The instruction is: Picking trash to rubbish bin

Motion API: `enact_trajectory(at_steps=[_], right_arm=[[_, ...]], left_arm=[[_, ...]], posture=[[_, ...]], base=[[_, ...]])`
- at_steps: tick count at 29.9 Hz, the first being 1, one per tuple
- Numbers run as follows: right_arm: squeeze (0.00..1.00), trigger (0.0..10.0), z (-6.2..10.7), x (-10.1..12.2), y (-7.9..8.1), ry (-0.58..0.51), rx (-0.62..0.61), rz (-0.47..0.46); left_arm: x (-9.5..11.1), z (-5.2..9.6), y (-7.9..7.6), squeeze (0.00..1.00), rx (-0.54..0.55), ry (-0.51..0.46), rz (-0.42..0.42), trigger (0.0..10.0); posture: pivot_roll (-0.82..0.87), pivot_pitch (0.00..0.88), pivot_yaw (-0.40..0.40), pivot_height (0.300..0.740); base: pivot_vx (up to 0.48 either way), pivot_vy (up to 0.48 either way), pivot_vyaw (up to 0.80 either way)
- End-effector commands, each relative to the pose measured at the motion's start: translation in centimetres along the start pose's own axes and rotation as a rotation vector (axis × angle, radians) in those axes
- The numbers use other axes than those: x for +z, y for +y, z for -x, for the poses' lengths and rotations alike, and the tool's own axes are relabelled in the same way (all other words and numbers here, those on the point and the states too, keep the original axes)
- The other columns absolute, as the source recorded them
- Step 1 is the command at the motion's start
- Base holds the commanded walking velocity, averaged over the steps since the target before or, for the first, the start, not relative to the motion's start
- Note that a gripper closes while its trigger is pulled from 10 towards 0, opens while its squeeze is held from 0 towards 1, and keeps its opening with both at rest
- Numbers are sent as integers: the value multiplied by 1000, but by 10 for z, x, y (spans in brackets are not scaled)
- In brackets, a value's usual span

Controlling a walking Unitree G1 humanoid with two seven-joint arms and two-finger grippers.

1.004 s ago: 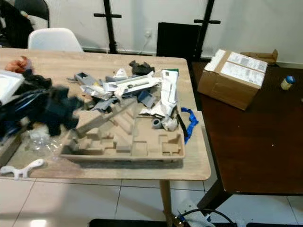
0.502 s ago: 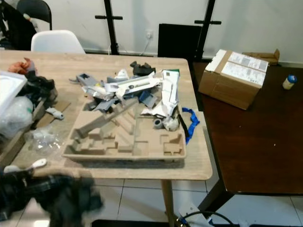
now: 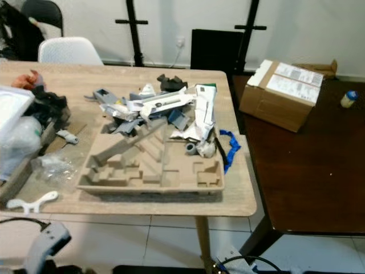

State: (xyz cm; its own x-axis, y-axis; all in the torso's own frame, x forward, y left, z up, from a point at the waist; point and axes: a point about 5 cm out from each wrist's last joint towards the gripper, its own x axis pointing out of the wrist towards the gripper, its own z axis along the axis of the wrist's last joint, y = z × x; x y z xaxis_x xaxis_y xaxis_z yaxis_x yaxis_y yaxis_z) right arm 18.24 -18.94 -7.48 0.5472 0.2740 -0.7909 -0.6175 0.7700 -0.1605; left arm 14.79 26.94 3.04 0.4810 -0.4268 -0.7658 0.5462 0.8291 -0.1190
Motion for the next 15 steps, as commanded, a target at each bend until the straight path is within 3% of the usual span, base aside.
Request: enact_trajectory(at_steps=[1, 2, 3, 5, 6, 7, 8, 10, 14, 15], right_arm=[[0, 10000, 1, -9, 7, 37, 14, -12], [0, 10000, 0, -8, 7, 40, 9, -17], [0, 10000, 0, -8, 7, 40, 9, -17], [0, 10000, -2, -7, 8, 57, -19, -74], [0, 10000, -2, -7, 8, 57, -19, -74], [0, 10000, -2, -9, 8, 79, -36, -103], [0, 10000, -2, -9, 8, 79, -36, -103], [0, 10000, -2, -19, 13, 175, -66, -188], [0, 10000, -1, -27, 18, 245, -87, -274], [0, 10000, 0, -32, 22, 281, -105, -362]], left_arm=[[-12, -11, -2, 0, 54, 13, 20, 0], [-19, -21, 2, 0, 167, 4, 65, 0], [-19, -21, 2, 0, 167, 4, 65, 0], [-35, -42, 2, 0, 346, -8, 239, 0], [-35, -42, 2, 0, 346, -8, 239, 0], [-41, -51, -2, 0, 386, -22, 329, 0], [-41, -51, -2, 0, 386, -22, 329, 0], [-54, -69, -13, 0, 429, -10, 466, 0], [-64, -80, -21, 0, 462, 57, 490, 0], [-64, -84, -24, 0, 487, 57, 479, 1294]], posture=[[25, 125, -17, 740], [22, 125, -15, 740], [22, 125, -15, 740], [19, 123, -18, 740], [19, 123, -18, 740], [19, 121, -16, 740], [19, 121, -16, 740], [11, 115, -17, 740], [8, 114, -8, 740], [5, 111, -4, 740]], base=[[0, 0, 0], [0, 0, 0], [0, 0, 0], [0, 0, 0], [0, 0, 0], [0, 0, 0], [0, 0, 0], [0, 0, 0], [0, 0, 0], [0, 0, 0]])
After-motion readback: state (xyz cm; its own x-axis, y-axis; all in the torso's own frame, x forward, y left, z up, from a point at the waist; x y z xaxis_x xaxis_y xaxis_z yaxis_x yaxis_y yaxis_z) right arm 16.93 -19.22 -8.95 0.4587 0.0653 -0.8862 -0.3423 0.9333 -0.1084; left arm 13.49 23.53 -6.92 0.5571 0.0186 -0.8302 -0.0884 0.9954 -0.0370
